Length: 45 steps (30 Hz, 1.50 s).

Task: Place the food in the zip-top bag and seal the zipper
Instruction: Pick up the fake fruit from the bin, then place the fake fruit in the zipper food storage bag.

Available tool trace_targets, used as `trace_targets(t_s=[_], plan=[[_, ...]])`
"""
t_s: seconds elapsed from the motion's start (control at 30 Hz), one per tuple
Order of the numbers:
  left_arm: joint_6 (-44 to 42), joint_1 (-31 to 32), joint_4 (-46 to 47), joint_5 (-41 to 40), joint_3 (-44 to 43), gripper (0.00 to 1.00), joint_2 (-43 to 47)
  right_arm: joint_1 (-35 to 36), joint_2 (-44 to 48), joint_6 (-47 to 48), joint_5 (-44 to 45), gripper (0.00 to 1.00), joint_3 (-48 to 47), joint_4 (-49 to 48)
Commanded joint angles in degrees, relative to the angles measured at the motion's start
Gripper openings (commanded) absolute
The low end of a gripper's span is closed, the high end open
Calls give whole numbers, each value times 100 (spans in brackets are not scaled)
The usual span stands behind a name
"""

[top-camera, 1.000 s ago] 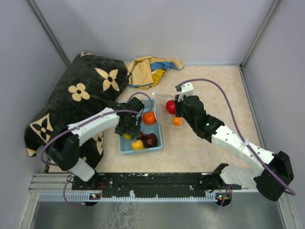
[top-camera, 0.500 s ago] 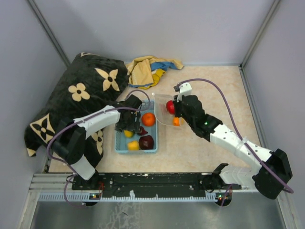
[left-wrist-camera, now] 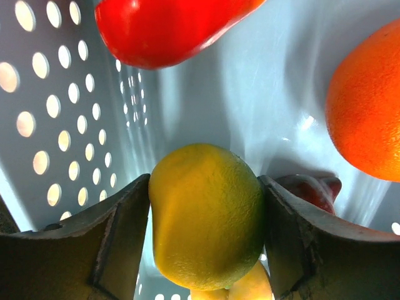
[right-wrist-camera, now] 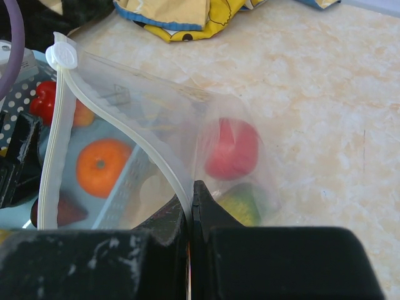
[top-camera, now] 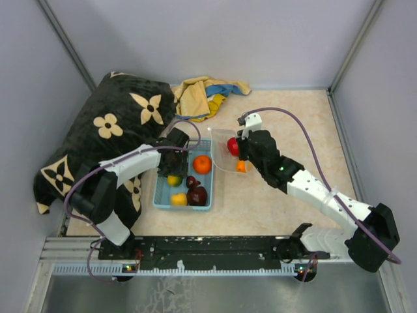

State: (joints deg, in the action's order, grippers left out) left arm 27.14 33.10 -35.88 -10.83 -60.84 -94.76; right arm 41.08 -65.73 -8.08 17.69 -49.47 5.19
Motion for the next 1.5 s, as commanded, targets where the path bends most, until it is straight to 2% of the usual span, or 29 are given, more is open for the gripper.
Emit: trace_targets(t_s=[0.0,0.2,0.37,0.63,1.03,1.47], plan=[[64,-19,95,107,158,68,211,-62,38,8,-6,2,-137,-281],[17,-14,24,12,194,47,578,-62,30,7,-31,2,-176,-274],[-79,-12,68,176,70,42,1061,-64,19,7,-55,1,-202,-256],[-139,2,801,829,-86,41,2043,-65,-25,2,-129,1,-306,-229],[-26,441,2849,1775,21,42,2800,-60,-61,-19,-260,1,-437,-136],[-314,949,4251,2182,-128,45,2151,-65,21,8,-370,1,-672,18]])
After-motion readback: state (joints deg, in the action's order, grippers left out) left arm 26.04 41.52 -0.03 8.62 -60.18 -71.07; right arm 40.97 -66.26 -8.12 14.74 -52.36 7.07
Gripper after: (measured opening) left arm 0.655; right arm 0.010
